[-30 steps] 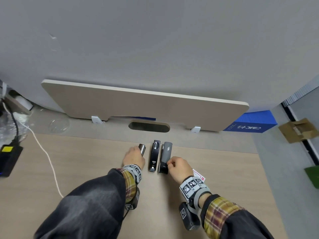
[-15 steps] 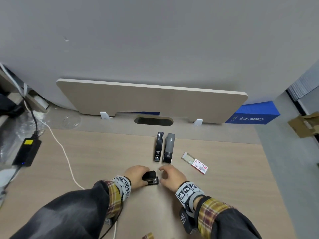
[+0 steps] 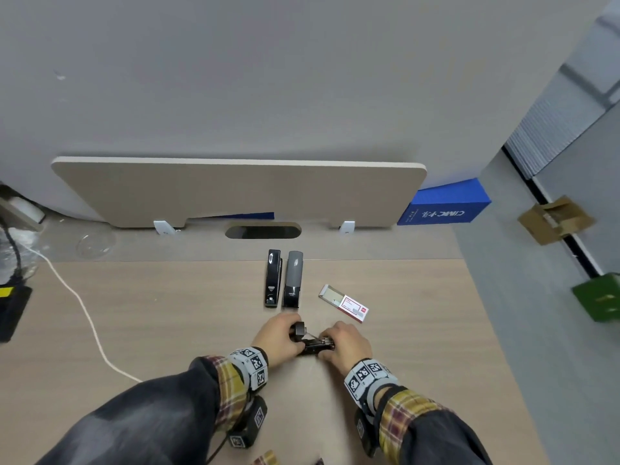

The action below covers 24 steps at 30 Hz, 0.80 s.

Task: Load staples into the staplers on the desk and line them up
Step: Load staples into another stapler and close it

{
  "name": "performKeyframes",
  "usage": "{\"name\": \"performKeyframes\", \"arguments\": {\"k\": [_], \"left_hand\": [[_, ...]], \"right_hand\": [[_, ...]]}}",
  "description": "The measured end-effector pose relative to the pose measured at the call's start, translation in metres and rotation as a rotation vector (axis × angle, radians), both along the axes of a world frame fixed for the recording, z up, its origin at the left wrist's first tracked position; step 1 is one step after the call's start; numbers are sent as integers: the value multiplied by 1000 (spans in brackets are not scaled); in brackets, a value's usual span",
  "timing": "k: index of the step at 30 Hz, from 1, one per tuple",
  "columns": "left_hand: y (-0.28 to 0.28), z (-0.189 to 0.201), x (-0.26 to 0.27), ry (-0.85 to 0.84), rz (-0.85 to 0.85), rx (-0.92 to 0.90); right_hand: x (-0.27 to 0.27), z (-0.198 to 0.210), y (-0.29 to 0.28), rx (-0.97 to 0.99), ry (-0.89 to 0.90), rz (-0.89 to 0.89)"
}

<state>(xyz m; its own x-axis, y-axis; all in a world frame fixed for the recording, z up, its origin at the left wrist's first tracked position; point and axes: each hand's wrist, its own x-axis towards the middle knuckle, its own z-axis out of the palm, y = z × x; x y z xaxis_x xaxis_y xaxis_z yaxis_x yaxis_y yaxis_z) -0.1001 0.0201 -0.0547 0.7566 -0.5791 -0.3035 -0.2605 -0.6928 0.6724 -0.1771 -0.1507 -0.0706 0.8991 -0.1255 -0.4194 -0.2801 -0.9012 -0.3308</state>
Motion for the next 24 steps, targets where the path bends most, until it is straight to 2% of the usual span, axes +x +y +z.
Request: {"name": "performKeyframes", "arguments": {"k": [7, 9, 13, 17, 20, 24], "left_hand": [[17, 2, 18, 86, 193, -11], [28, -2, 26, 86, 247, 41], [41, -7, 35, 108, 154, 146], [34, -7, 35, 105, 105, 151], [27, -8, 35, 106, 76, 177], [20, -6, 34, 51, -4, 208]], "right_hand": [[-14, -16, -9, -73, -41, 1], [-15, -18, -12, -57, -59, -33], [-8, -17, -17, -25, -37, -36], [3, -11, -22, 10, -45, -60], [16, -8, -33, -35, -127, -83], [35, -4, -45, -102, -125, -111]]}}
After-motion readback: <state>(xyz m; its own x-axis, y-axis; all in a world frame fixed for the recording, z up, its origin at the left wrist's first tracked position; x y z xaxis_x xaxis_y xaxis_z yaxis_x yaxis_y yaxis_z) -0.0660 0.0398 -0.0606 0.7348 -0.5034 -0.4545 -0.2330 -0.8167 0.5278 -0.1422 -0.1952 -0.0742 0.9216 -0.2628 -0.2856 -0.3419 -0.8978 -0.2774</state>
